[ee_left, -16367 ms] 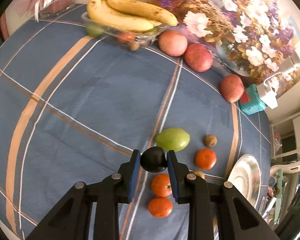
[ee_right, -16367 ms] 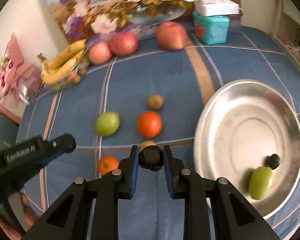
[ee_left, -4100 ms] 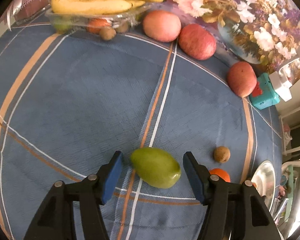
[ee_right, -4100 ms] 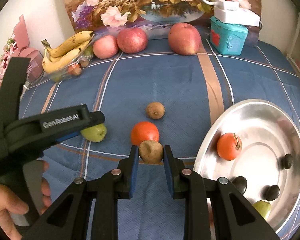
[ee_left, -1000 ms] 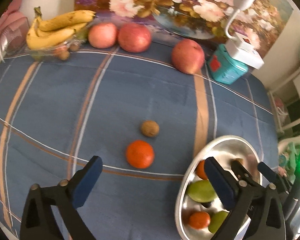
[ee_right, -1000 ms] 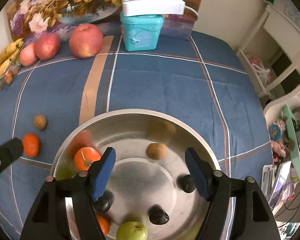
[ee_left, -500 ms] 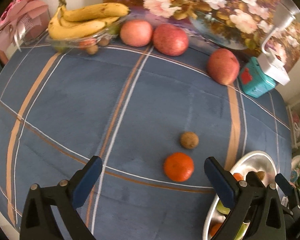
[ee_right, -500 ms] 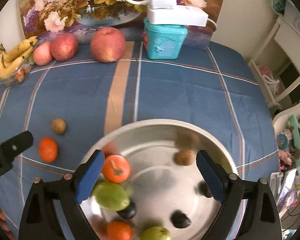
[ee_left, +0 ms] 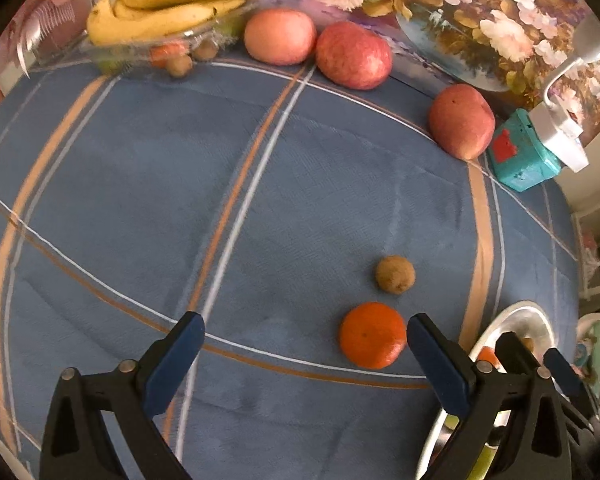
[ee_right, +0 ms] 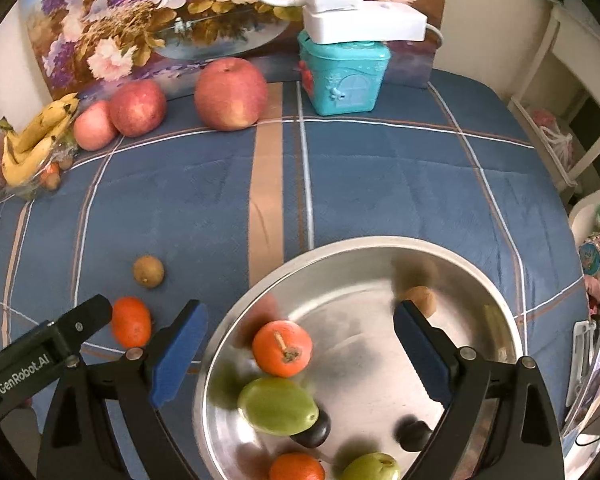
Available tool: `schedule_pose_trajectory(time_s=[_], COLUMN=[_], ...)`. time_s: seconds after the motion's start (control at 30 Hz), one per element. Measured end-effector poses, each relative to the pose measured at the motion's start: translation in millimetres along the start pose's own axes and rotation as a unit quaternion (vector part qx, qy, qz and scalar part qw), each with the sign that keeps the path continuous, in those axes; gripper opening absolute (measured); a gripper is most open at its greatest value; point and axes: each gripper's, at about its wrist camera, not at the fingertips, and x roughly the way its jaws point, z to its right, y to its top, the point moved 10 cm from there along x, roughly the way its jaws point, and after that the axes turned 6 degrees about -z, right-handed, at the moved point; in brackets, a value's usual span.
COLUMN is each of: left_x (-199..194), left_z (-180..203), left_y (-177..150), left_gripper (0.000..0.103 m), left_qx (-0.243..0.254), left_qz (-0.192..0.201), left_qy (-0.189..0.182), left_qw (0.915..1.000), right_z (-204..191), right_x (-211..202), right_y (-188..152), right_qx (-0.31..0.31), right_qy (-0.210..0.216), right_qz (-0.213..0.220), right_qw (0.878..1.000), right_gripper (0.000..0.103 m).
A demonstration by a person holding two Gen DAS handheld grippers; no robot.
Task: Organize fruits
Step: 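Grasp the orange with the left tool while the right tool grasps the last kiwi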
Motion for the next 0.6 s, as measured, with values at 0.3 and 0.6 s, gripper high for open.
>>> schedule_pose_trajectory(time_s=[0.3, 0.6], left_x=[11.5, 17.2], left_z=[19.7, 40.2], left_y=[-8.2, -13.4], left_gripper=[0.09, 0.065], left_qx=[0.024, 0.053], left_qz=[-0.015, -0.017], left_qy=[-0.024, -0.035], left_qw=[0.9993, 0.9978], right_z=[12.5, 14.3], right_x=[-3.7, -4.0], right_y=[2.0, 1.7], right_qx=[0.022, 0.024], right_qy=[-0.003, -0.005], right_qz=[0.007, 0.011], right_qw=[1.0, 1.0], right_gripper=[0.094, 0.094])
